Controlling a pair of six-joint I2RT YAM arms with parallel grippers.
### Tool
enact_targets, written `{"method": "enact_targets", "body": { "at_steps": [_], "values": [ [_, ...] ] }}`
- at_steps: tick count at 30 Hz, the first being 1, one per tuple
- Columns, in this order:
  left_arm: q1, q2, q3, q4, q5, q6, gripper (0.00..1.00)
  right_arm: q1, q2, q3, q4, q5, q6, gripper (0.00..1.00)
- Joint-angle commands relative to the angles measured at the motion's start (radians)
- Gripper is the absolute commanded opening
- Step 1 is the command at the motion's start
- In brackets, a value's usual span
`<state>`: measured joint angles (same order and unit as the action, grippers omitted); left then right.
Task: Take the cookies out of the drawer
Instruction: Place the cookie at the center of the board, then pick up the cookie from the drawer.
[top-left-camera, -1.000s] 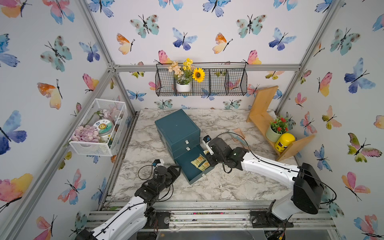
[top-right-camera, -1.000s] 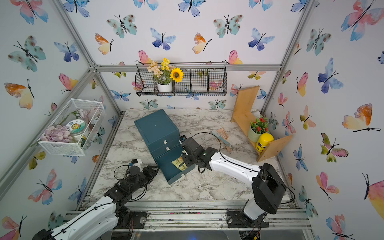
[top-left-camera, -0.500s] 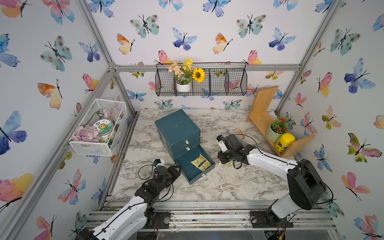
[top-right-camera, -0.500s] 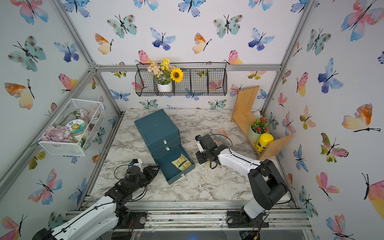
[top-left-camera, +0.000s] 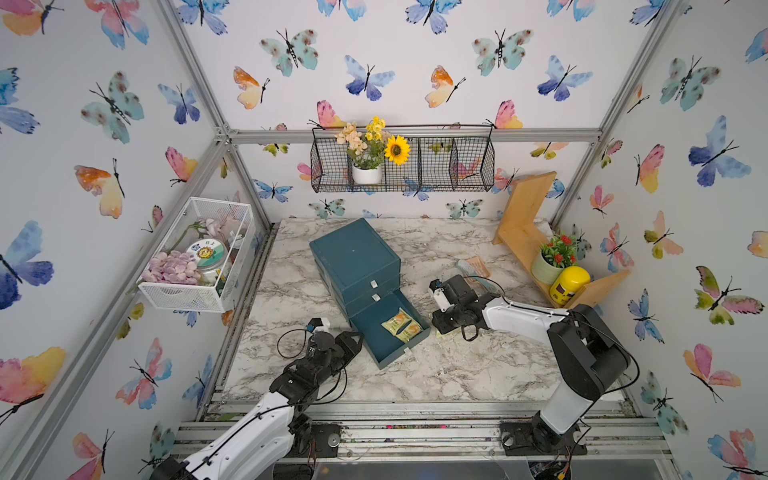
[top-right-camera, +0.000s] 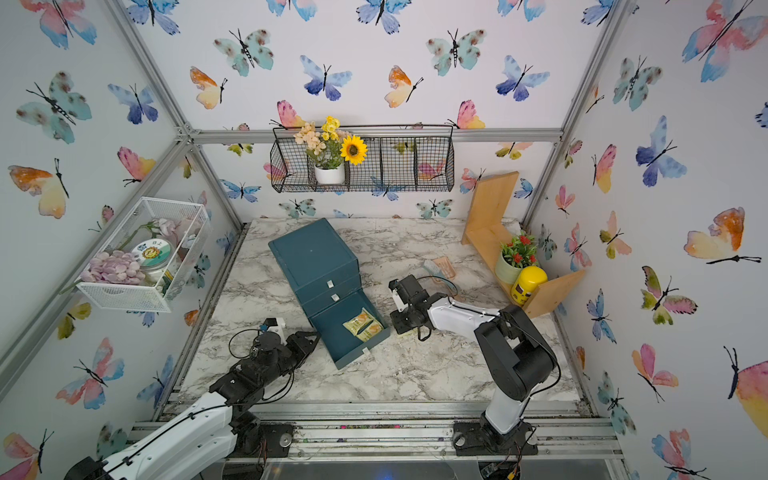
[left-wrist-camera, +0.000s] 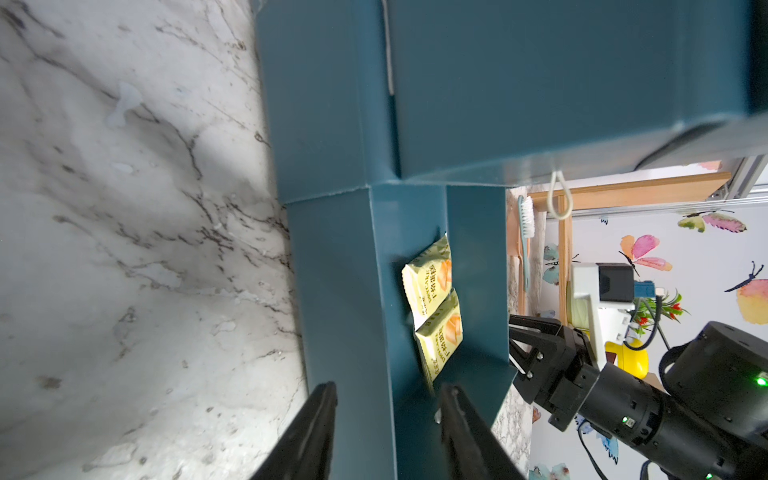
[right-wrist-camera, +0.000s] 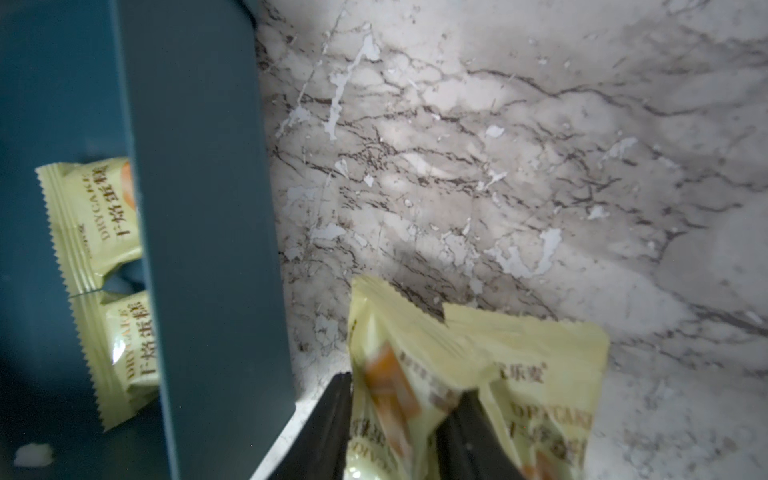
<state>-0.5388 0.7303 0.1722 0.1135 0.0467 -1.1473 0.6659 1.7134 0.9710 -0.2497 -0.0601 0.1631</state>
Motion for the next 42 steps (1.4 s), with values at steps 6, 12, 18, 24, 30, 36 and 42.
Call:
{"method": "enact_targets", "body": {
  "at_steps": [6,12,18,24,30,36,42],
  "values": [
    [-0.006,0.001,0.036,0.003,0.019,0.020,0.46,-0.008,-0.057,0.023,-0.051,0.053,-0.021,0.56],
    [-0.006,0.001,0.034,0.006,0.009,0.017,0.47,-0.006,-0.176,0.081,-0.080,0.005,-0.134,0.57],
    [-0.006,-0.009,0.005,0.040,-0.009,-0.004,0.48,0.006,-0.269,0.056,0.063,-0.147,-0.498,0.57],
    [-0.006,-0.009,-0.017,0.070,-0.030,-0.024,0.49,0.019,-0.221,0.089,0.056,-0.404,-1.013,0.61],
    [-0.004,-0.019,-0.038,0.090,-0.044,-0.047,0.49,0.067,-0.090,0.208,-0.100,-0.414,-1.374,0.67],
    [-0.004,-0.035,-0.052,0.095,-0.047,-0.061,0.49,0.114,0.074,0.352,-0.211,-0.336,-1.470,0.67],
    [-0.004,-0.058,-0.059,0.075,-0.051,-0.070,0.49,0.134,0.200,0.460,-0.312,-0.279,-1.521,0.67]
  ]
}}
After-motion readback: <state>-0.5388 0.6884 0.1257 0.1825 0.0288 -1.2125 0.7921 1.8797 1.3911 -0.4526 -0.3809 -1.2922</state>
